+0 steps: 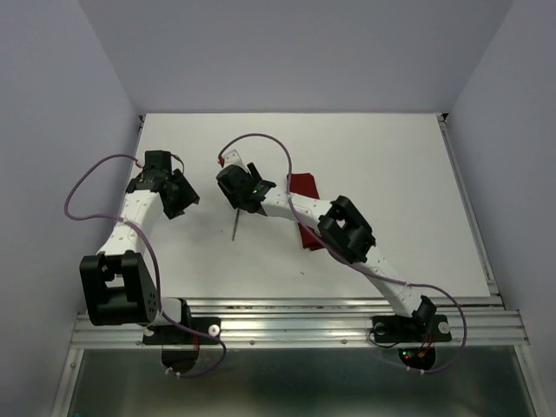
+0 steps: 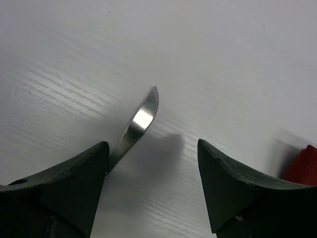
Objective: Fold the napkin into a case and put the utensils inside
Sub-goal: Rotate the knife at the center of the board.
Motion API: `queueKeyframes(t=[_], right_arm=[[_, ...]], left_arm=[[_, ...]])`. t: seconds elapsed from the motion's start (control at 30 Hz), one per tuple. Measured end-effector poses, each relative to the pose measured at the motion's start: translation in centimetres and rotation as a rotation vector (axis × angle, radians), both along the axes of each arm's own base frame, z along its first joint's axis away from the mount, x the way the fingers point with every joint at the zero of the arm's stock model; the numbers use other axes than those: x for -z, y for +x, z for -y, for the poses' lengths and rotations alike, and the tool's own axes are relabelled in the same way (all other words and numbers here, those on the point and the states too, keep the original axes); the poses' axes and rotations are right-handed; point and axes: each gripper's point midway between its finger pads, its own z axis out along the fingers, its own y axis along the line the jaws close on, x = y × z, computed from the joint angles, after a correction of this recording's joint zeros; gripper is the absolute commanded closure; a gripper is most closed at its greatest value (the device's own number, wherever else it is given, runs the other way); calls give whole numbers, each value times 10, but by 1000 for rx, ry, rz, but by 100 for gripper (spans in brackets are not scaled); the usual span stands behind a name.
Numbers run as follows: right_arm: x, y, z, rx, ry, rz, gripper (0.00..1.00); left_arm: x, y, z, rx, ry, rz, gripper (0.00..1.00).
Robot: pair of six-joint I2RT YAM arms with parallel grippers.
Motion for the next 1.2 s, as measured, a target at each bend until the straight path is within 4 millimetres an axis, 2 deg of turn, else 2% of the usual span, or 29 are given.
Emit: queueKeyframes(t=[0.3, 0.67, 0.97, 1.2], right_arm=[[3, -29, 29, 22, 12, -65, 25], [3, -52, 47, -1, 8, -140, 25], [-11, -61, 43, -41, 42, -169, 25], [-31, -80, 22, -150, 161, -237, 24]], left_arm=[[-1, 2, 1, 4, -6, 7, 39], [-1, 2, 2, 7, -9, 8, 39], [0, 2, 2, 7, -11, 10, 39], [3, -1, 3, 8, -13, 0, 39]])
